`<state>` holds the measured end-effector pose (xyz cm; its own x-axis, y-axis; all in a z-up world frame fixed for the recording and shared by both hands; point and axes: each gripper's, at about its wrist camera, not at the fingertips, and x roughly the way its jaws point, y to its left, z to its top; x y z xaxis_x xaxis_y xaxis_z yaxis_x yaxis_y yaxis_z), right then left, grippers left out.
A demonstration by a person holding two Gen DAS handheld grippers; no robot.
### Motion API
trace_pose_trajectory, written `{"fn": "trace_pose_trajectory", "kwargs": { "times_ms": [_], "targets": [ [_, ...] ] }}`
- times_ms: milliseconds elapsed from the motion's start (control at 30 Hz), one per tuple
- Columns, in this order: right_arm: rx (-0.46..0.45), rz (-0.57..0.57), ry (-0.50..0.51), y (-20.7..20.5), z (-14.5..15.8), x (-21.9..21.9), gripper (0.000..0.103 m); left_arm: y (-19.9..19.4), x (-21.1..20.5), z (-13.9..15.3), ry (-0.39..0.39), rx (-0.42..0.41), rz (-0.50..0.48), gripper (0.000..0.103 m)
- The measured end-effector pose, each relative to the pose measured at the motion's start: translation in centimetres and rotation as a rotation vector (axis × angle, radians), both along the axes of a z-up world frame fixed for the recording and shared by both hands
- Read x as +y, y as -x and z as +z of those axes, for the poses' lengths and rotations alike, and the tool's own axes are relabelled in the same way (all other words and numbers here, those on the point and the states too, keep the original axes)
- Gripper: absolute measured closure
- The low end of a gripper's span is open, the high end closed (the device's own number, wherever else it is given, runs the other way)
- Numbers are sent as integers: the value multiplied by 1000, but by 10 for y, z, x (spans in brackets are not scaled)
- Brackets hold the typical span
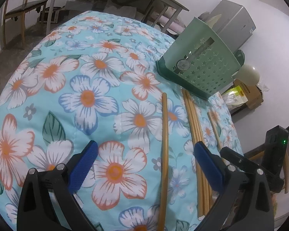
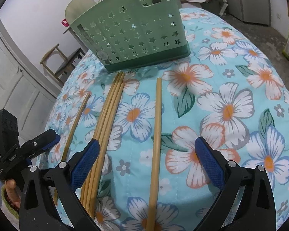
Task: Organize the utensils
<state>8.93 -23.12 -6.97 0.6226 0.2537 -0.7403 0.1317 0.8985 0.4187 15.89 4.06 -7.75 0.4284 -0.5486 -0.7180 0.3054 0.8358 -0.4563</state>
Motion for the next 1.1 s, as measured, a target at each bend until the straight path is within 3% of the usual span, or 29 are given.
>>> {"fn": "trace_pose_trajectory", "kwargs": {
  "times_ms": [467,867,933,1100],
  "targets": [
    [-11,22,-56,6,2,-11,8,-1,-4,0,-30,0,-26,5],
    [-13,49,-30,7,3,-3,8,-2,-7,1,-43,-1,-33,5],
    [-18,45,-39,7,5,-5,10,-2,-7,0,-48,-2,-33,5],
    [-65,29,-25,9,15,-14,34,0,-9,0,-68,-7,-32,5]
  ]
}}
